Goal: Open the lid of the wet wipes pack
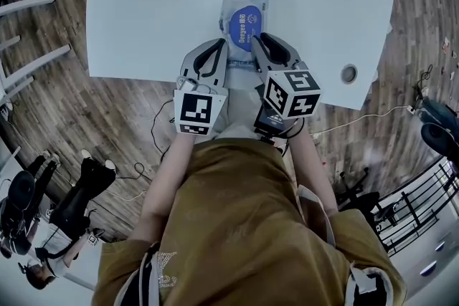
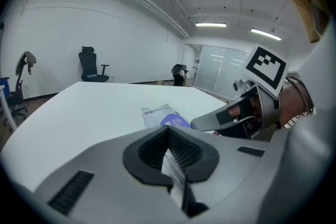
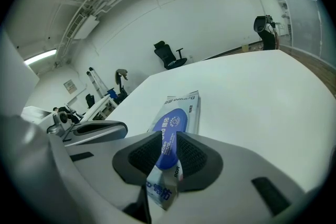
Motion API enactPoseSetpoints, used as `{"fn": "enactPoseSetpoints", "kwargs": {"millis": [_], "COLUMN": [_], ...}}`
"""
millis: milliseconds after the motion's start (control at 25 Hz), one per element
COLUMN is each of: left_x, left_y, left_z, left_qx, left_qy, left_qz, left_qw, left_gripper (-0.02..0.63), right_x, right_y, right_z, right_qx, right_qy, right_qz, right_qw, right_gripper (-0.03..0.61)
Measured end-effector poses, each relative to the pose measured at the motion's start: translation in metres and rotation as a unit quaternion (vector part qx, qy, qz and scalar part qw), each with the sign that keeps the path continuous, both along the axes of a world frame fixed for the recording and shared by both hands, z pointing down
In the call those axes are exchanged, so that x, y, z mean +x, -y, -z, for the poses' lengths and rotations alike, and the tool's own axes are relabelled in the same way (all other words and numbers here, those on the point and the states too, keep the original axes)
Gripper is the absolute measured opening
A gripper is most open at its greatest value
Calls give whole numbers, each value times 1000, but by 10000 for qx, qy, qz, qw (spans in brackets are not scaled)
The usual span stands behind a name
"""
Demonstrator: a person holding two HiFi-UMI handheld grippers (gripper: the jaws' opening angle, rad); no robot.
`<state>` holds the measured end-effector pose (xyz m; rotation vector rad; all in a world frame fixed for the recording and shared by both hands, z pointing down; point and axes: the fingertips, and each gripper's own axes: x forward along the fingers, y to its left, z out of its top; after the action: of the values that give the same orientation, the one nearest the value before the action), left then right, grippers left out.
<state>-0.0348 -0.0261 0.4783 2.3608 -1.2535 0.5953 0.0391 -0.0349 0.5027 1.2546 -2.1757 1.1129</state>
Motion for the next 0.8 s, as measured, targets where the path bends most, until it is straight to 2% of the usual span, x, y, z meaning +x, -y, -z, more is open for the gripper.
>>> {"fn": "enactPoseSetpoints", "kwargs": {"millis": [200,360,600,800], "left_x": [5,11,19,22], "left_y": [-4,-12,-19,-27], "left_z": [-6,-16,-27,-43], "left_qx": [-27,-198,-264,-523], "left_qy": [299,434,670,987], "left_qz": [-311,-658,-1086,-1316], "left_qw": [9991,9967,9915,9850], "left_gripper": [2,2,2,2], "right_x": [-5,-5,-5,-4], "right_y": [2,7,10,9], "right_z": [-4,-7,-11,-10], "right_qx": [-209,-305,-469,-478], "right_qy": [-32,-79,-41,-40], "right_qz": [78,-11,-139,-209], "right_qw": [9997,9995,9988,9986], "right_gripper": [89,89,89,89]}}
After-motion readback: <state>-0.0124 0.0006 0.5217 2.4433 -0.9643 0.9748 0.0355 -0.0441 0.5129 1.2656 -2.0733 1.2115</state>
